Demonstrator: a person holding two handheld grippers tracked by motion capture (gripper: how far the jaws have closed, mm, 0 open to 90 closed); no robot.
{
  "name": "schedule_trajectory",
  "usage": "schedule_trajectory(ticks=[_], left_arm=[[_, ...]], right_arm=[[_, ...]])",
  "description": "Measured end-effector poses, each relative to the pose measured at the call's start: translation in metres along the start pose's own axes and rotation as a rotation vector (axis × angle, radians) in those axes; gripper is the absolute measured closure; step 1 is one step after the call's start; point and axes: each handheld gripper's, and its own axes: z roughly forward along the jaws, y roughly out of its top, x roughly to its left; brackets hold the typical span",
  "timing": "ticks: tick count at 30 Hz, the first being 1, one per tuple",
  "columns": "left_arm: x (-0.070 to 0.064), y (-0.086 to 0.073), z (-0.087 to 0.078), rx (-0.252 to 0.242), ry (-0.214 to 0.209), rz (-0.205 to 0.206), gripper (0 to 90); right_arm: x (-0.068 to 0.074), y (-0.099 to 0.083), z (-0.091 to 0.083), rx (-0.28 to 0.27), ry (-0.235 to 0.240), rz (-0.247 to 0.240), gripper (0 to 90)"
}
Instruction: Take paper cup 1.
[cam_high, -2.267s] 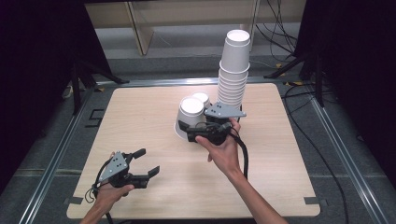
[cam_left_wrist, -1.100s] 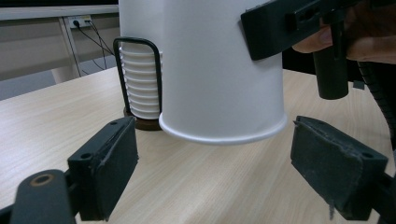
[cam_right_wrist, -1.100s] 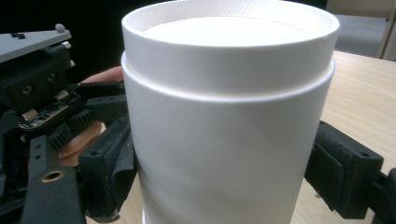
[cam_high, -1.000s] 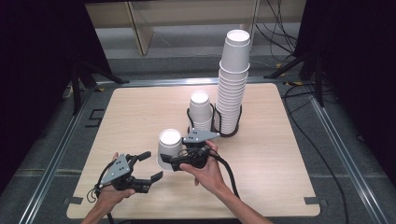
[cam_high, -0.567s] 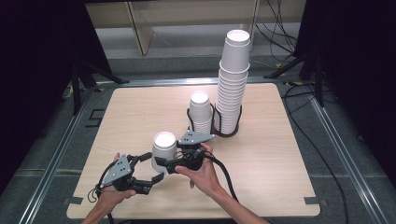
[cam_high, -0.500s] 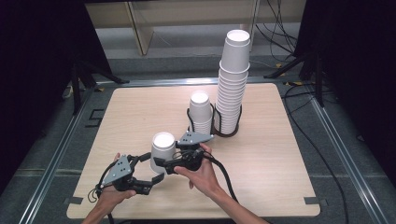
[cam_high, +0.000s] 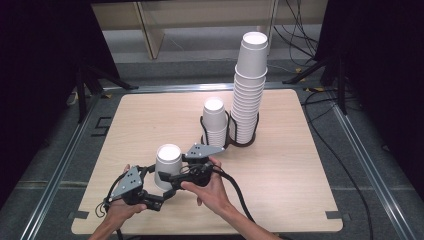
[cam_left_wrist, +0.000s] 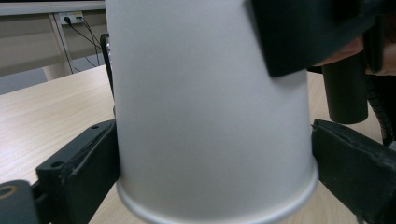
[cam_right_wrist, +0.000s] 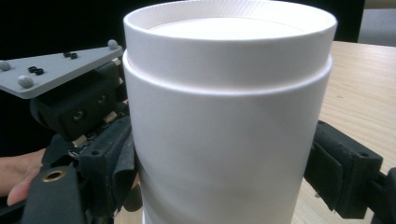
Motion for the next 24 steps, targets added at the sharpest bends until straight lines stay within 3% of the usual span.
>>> schedule_trajectory(ticks=[1, 2, 5, 6, 7, 8, 14, 15, 16, 19, 20, 23, 24], left_arm=[[0.0003, -0.0003, 0.0002, 0.004, -0.005, -0.009, 2.6], [0.0005, -0.0007, 0.0012, -0.004, -0.011, -0.023, 2.5], [0.0007, -0.0005, 0.0013, 0.002, -0.011, -0.028, 1.6], [0.0004, -0.0007, 0.0015, 0.003, -0.011, -0.027, 1.6], [0.0010, -0.0016, 0.0034, -0.015, -0.024, -0.029, 1.5], [0.0009, -0.0011, 0.0020, 0.008, -0.014, -0.037, 1.3], [0.0015, -0.0015, 0.0013, 0.021, -0.023, -0.064, 2.4], [0.0019, -0.0023, 0.0029, 0.002, -0.037, -0.081, 2.8], [0.0022, -0.0012, 0.0013, 0.028, -0.029, -0.079, 3.6], [0.0017, -0.0017, 0.0027, 0.016, -0.042, -0.084, 5.6], [0.0019, -0.0004, 0.0010, 0.038, -0.035, -0.079, 6.4], [0.0021, -0.0007, 0.0017, 0.018, -0.053, -0.073, 8.5], [0.0019, 0.0006, -0.0002, 0.043, -0.045, -0.047, 9.2]], right_arm=[[0.0001, -0.0006, 0.0004, -0.004, -0.002, -0.025, 18.7], [0.0015, -0.0014, 0.0019, -0.013, 0.019, -0.002, 18.7], [0.0014, -0.0017, 0.0020, -0.012, 0.002, -0.023, 18.8], [0.0038, -0.0021, 0.0014, 0.006, 0.011, 0.016, 18.7], [0.0047, -0.0029, 0.0028, 0.007, 0.010, 0.015, 18.7], [0.0048, -0.0031, 0.0032, 0.003, 0.013, 0.014, 18.8], [0.0050, -0.0039, 0.0056, -0.012, 0.032, -0.008, 18.6], [0.0051, -0.0038, 0.0049, -0.004, 0.027, -0.004, 18.4], [0.0041, -0.0037, 0.0044, -0.007, 0.016, -0.021, 18.2], [0.0036, -0.0034, 0.0042, 0.004, 0.020, -0.027, 17.3], [0.0042, -0.0033, 0.0040, 0.007, 0.031, -0.007, 17.0], [0.0031, -0.0009, 0.0018, 0.029, 0.038, 0.003, 16.1], [0.0005, 0.0010, 0.0018, 0.019, 0.048, -0.018, 15.7]])
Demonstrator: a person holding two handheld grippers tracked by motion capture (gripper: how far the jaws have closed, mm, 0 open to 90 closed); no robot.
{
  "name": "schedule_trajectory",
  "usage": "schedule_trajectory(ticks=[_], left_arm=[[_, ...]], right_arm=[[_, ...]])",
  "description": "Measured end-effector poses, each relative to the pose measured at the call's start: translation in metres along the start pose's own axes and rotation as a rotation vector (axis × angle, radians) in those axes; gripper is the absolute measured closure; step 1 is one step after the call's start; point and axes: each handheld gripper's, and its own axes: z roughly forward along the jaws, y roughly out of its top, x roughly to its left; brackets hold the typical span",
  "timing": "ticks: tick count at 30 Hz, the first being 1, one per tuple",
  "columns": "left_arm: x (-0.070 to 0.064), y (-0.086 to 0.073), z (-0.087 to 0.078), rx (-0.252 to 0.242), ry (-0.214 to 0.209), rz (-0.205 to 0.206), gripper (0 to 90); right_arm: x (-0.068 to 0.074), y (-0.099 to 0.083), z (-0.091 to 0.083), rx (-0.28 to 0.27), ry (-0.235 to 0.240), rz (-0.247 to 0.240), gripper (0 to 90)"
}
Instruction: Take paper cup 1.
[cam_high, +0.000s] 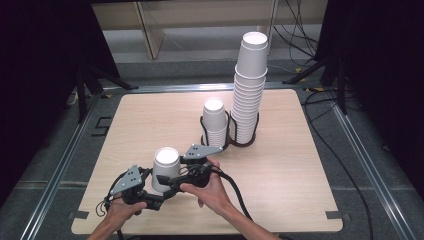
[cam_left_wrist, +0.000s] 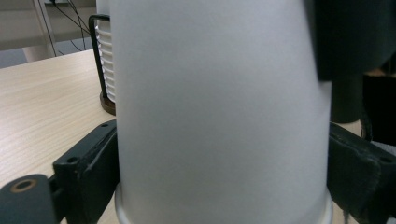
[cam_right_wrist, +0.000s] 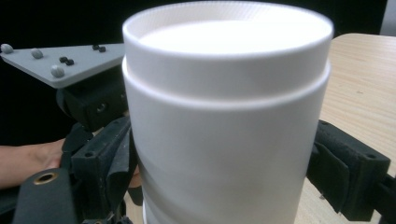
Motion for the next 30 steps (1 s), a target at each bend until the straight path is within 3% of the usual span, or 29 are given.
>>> schedule_trajectory(ticks=[3, 4, 5, 8, 10, 12, 13, 15, 16, 17, 22, 30], left_arm=[[0.000, 0.000, 0.001, -0.008, -0.012, 0.016, 9.8], [-0.001, 0.001, 0.000, 0.010, -0.004, 0.027, 10.1], [-0.001, 0.000, 0.001, 0.007, -0.013, 0.039, 10.5], [-0.004, 0.000, 0.002, 0.027, -0.018, 0.073, 11.0], [-0.006, 0.001, 0.002, 0.055, -0.017, 0.102, 11.4], [-0.007, 0.000, 0.003, 0.043, -0.029, 0.101, 11.6], [-0.007, 0.001, 0.002, 0.065, -0.025, 0.119, 11.8], [-0.008, 0.001, 0.003, 0.073, -0.032, 0.121, 11.8], [-0.009, 0.000, 0.004, 0.067, -0.042, 0.132, 11.9], [-0.009, 0.000, 0.004, 0.072, -0.040, 0.134, 11.9], [-0.011, -0.001, 0.006, 0.104, -0.058, 0.171, 12.0], [-0.013, -0.001, 0.007, 0.126, -0.067, 0.201, 12.0]], right_arm=[[-0.001, 0.002, -0.003, -0.013, 0.007, 0.009, 15.4], [0.000, 0.005, -0.006, 0.018, 0.009, 0.019, 15.1], [-0.003, 0.009, -0.009, 0.002, 0.014, -0.022, 15.2], [-0.002, 0.013, -0.013, 0.022, 0.023, 0.001, 15.3], [-0.003, 0.019, -0.018, 0.054, 0.034, -0.036, 15.3], [-0.003, 0.020, -0.019, 0.068, 0.032, -0.034, 15.2], [-0.003, 0.023, -0.023, 0.102, 0.032, -0.029, 15.3], [-0.003, 0.024, -0.023, 0.107, 0.040, -0.025, 15.3], [-0.004, 0.025, -0.023, 0.118, 0.046, -0.050, 15.3], [-0.002, 0.027, -0.025, 0.179, 0.066, -0.043, 15.4], [-0.002, 0.029, -0.026, 0.249, 0.092, -0.095, 15.5], [-0.005, 0.027, -0.025, 0.288, 0.101, -0.097, 19.9]])
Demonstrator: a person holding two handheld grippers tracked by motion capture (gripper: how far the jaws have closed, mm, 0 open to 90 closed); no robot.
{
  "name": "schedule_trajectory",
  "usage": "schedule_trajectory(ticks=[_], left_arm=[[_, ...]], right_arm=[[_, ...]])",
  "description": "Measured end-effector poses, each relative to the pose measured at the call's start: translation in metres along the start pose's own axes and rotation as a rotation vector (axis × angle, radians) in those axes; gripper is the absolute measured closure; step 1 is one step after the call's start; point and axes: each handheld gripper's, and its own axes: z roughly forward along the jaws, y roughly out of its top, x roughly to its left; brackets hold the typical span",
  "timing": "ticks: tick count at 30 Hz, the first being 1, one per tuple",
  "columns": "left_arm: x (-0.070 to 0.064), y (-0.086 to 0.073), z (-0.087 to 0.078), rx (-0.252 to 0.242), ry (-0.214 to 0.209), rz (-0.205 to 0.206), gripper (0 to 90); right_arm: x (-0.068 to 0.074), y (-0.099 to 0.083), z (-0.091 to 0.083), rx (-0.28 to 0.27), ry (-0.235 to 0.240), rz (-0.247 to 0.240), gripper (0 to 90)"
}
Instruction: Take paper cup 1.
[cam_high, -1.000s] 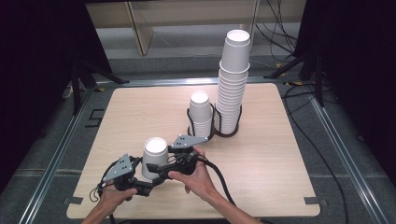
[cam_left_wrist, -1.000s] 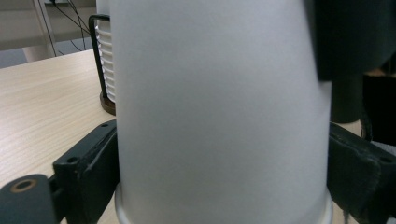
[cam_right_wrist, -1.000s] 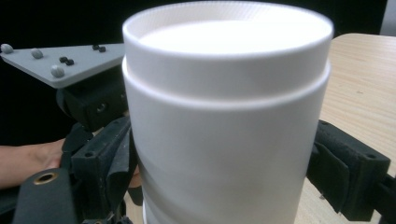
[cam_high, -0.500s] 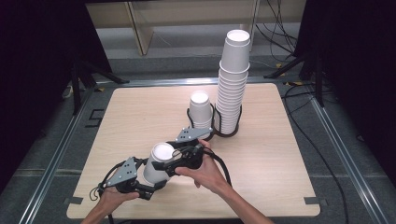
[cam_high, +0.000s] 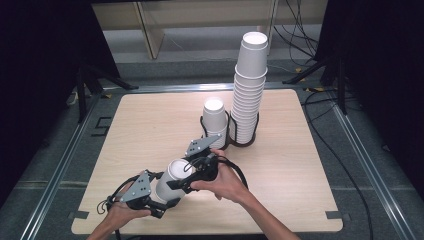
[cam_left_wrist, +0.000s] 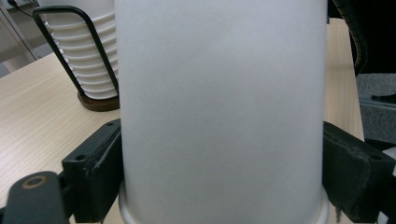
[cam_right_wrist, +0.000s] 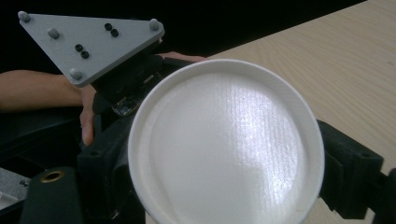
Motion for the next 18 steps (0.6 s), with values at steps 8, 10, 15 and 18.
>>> schedule_trajectory(ticks=[8, 10, 15, 18], left_arm=[[0.000, 0.000, -0.001, -0.035, -0.014, -0.023, 6.8], [0.001, 0.000, -0.003, -0.075, -0.005, -0.039, 5.3], [0.002, 0.000, -0.006, -0.117, -0.006, -0.047, 4.7], [0.002, 0.001, -0.006, -0.150, -0.004, -0.066, 4.4]], right_arm=[[-0.001, 0.000, -0.005, -0.015, 0.029, 0.010, 23.2], [-0.004, 0.000, -0.008, -0.047, 0.040, 0.019, 23.4], [-0.008, -0.003, -0.014, -0.092, 0.053, 0.051, 23.6], [-0.010, -0.004, -0.017, -0.124, 0.070, 0.075, 23.7]])
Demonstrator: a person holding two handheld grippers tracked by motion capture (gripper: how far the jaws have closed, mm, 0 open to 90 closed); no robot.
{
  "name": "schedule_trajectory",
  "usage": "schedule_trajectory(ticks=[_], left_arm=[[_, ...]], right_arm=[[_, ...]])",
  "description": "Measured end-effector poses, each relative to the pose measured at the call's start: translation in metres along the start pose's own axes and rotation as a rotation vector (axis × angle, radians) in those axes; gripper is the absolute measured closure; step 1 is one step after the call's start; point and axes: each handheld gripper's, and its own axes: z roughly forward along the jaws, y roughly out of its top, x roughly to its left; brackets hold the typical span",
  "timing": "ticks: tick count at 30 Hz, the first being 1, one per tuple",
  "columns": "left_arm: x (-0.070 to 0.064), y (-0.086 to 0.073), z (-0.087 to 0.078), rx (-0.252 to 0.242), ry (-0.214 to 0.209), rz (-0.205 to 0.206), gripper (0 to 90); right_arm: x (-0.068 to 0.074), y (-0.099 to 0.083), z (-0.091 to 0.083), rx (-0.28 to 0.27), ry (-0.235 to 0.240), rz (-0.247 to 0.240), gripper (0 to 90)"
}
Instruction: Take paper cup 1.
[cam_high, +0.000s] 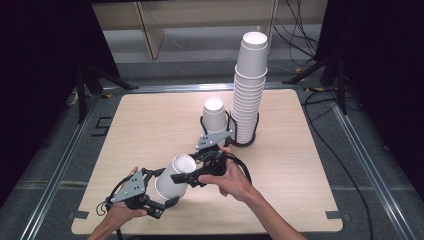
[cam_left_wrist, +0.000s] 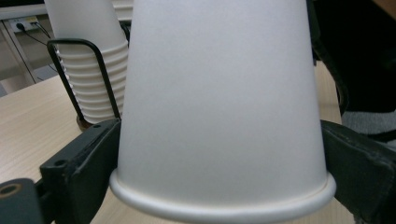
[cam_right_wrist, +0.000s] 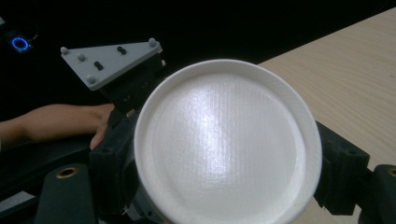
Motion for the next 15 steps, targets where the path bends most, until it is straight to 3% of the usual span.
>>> schedule_trajectory(ticks=[1, 3, 4, 6, 8, 10, 11, 15], left_arm=[[0.000, 0.000, 0.000, -0.022, 0.002, -0.029, 3.8], [0.001, 0.000, 0.000, -0.038, 0.005, -0.046, 2.9], [0.003, 0.000, -0.001, -0.049, 0.018, -0.088, 4.7], [0.004, 0.000, -0.002, -0.057, 0.023, -0.105, 4.4], [0.006, 0.000, -0.003, -0.068, 0.030, -0.115, 7.7], [0.006, 0.000, -0.002, -0.096, 0.018, -0.114, 9.7], [0.006, 0.000, -0.002, -0.086, 0.021, -0.108, 12.6], [0.005, 0.001, -0.003, -0.063, 0.047, -0.107, 14.2]], right_arm=[[-0.001, 0.000, -0.003, -0.019, 0.001, 0.000, 23.7], [-0.001, 0.000, -0.004, -0.028, 0.000, 0.005, 23.7], [-0.002, 0.000, -0.008, -0.053, -0.010, 0.008, 23.7], [-0.003, 0.000, -0.010, -0.062, -0.005, 0.012, 23.7], [-0.006, -0.002, -0.014, -0.087, -0.021, 0.017, 23.8], [-0.008, -0.004, -0.019, -0.112, -0.015, 0.064, 23.8], [-0.011, -0.004, -0.020, -0.126, -0.018, 0.053, 23.7], [-0.018, -0.009, -0.023, -0.176, -0.004, 0.086, 23.8]])
